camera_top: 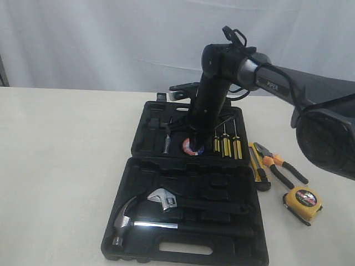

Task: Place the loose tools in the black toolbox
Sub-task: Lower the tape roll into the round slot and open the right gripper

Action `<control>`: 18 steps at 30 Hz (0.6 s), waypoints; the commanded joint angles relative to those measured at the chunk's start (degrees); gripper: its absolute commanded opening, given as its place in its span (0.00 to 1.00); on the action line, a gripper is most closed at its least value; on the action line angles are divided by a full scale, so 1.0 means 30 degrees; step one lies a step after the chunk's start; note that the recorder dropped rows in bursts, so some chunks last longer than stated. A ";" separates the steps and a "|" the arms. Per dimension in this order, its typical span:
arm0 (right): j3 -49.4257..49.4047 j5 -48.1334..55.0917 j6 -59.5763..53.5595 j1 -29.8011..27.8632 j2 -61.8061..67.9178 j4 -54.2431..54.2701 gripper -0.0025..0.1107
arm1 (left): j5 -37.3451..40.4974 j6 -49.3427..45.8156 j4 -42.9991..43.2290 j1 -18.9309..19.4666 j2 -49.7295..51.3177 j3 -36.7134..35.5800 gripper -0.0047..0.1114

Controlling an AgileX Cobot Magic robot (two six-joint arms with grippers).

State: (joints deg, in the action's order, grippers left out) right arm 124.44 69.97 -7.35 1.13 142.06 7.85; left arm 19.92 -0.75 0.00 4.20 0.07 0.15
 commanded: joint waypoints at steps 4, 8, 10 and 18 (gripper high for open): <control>0.0048 -0.0310 -0.0140 -0.0125 -0.0554 -0.0147 0.02 | -0.0102 0.0112 0.0000 -0.0091 -0.0025 -0.0049 0.04; 0.0048 -0.1646 -0.0055 -0.0125 -0.0426 -0.0147 0.02 | -0.0102 0.0112 0.0000 -0.0091 -0.0025 -0.0049 0.04; 0.0048 -0.1766 -0.0017 -0.0125 0.0068 -0.0147 0.02 | -0.0102 0.0112 0.0000 -0.0091 -0.0025 -0.0049 0.04; 0.0048 -0.1530 -0.0145 -0.0125 0.0995 0.0280 0.02 | -0.0102 0.0112 0.0000 -0.0091 -0.0025 -0.0049 0.04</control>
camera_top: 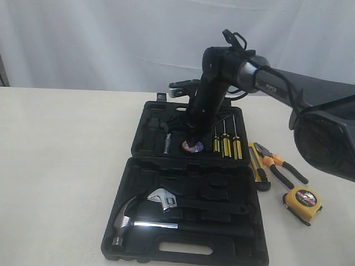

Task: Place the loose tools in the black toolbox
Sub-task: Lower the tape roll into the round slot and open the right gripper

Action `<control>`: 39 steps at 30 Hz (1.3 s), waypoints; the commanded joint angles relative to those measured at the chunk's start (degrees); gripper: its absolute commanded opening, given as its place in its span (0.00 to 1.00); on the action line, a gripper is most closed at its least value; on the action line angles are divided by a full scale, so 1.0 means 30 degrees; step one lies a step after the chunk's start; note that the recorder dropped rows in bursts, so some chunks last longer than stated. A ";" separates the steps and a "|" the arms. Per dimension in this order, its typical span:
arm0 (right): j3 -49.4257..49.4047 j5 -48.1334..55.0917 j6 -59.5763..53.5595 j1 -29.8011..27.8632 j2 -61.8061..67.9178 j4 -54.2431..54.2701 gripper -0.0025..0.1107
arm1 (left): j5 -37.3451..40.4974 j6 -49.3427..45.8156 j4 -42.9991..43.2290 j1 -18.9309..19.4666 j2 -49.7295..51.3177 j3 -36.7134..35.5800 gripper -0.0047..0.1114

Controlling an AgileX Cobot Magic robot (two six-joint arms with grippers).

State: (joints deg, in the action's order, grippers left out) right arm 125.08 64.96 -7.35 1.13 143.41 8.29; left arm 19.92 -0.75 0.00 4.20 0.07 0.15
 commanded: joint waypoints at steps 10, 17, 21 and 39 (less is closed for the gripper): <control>-0.0166 0.0344 -0.0304 -0.0125 0.0290 0.0614 0.02 | -0.0102 0.0112 0.0000 -0.0091 -0.0025 -0.0049 0.04; -0.0166 0.1560 -0.0337 -0.0125 -0.0210 0.0722 0.02 | -0.0102 0.0112 0.0000 -0.0091 -0.0025 -0.0049 0.04; -0.0166 0.1669 -0.0337 -0.0125 -0.0225 0.0722 0.02 | -0.0102 0.0112 0.0000 -0.0091 -0.0025 -0.0049 0.04; -0.0165 0.1669 -0.0787 -0.0123 -0.0892 0.1282 0.02 | -0.0102 0.0112 0.0000 -0.0091 -0.0025 -0.0049 0.04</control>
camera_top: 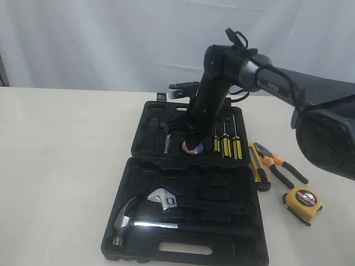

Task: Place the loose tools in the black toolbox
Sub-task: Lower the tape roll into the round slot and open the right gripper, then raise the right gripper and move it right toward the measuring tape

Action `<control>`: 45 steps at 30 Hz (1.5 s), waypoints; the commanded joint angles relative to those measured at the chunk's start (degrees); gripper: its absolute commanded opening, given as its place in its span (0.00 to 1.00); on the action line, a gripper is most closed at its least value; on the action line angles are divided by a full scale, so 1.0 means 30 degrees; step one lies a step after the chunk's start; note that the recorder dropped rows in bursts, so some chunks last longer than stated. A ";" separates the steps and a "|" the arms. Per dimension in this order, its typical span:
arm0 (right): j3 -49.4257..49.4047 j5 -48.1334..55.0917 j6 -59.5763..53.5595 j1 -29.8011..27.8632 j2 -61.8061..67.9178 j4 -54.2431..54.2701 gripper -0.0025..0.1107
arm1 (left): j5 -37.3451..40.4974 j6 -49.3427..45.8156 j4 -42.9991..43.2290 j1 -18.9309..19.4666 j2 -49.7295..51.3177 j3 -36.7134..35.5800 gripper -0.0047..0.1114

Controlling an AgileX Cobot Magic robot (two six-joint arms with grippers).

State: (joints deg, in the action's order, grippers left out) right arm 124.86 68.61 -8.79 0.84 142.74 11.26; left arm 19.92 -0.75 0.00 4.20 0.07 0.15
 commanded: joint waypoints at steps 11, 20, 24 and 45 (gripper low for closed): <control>-0.0202 0.0452 -0.0499 -0.0025 -0.3657 0.0292 0.02 | -0.0102 0.0112 0.0000 -0.0091 -0.0025 -0.0049 0.04; -0.4404 0.0452 -0.0748 -0.0660 -0.7696 0.0034 0.02 | -0.0102 0.0112 0.0000 -0.0091 -0.0025 -0.0049 0.04; -0.7177 0.0452 -0.0790 -0.1949 -0.9798 0.0034 0.02 | -0.0102 0.0112 0.0000 -0.0091 -0.0025 -0.0049 0.04; -1.4322 -0.1364 -0.0500 -0.5344 -1.4572 -0.0936 0.02 | -0.0102 0.0112 0.0000 -0.0091 -0.0025 -0.0049 0.04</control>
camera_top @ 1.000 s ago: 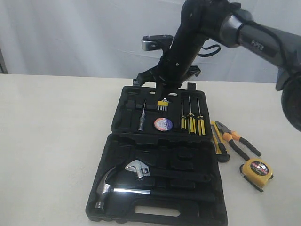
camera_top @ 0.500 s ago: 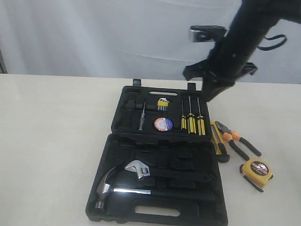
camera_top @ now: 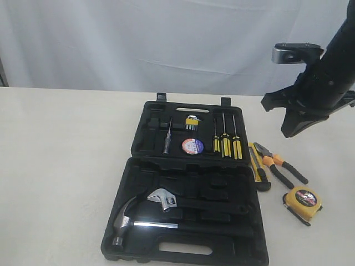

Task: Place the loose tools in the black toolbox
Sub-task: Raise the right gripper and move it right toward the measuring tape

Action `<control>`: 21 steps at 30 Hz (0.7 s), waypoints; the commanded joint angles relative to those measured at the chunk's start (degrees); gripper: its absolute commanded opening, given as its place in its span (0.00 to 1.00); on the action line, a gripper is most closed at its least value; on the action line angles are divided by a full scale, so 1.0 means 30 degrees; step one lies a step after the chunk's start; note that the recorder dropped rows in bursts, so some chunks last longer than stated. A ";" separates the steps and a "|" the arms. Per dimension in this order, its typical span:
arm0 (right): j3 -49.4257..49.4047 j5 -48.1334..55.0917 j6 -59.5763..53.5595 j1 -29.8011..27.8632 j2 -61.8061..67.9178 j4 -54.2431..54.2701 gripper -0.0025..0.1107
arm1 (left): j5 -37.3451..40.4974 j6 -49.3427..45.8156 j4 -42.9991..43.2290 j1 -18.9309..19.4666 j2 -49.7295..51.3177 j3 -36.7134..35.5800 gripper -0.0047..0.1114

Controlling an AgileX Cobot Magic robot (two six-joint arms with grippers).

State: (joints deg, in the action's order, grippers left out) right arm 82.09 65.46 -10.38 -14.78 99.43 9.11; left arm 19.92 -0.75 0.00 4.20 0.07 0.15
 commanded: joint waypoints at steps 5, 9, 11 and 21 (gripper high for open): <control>-0.0067 -0.0316 0.0028 -0.0137 -0.0135 -0.0219 0.02 | -0.0102 0.0112 0.0000 -0.0091 -0.0025 -0.0049 0.04; -0.0067 -0.0315 0.0028 -0.0137 -0.0135 -0.0214 0.02 | -0.0102 0.0112 0.0000 -0.0091 -0.0025 -0.0049 0.04; -0.0067 -0.0179 0.0028 -0.0137 -0.0135 -0.0290 0.02 | -0.0102 0.0112 0.0000 -0.0091 -0.0025 -0.0049 0.04; -0.0162 0.1400 0.1206 -0.0137 -0.0176 -0.1919 0.02 | -0.0102 0.0112 0.0000 -0.0091 -0.0025 -0.0049 0.04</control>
State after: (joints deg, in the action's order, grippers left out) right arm 82.09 67.47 -7.62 -14.78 99.43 4.63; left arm 19.92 -0.75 0.00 4.20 0.07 0.15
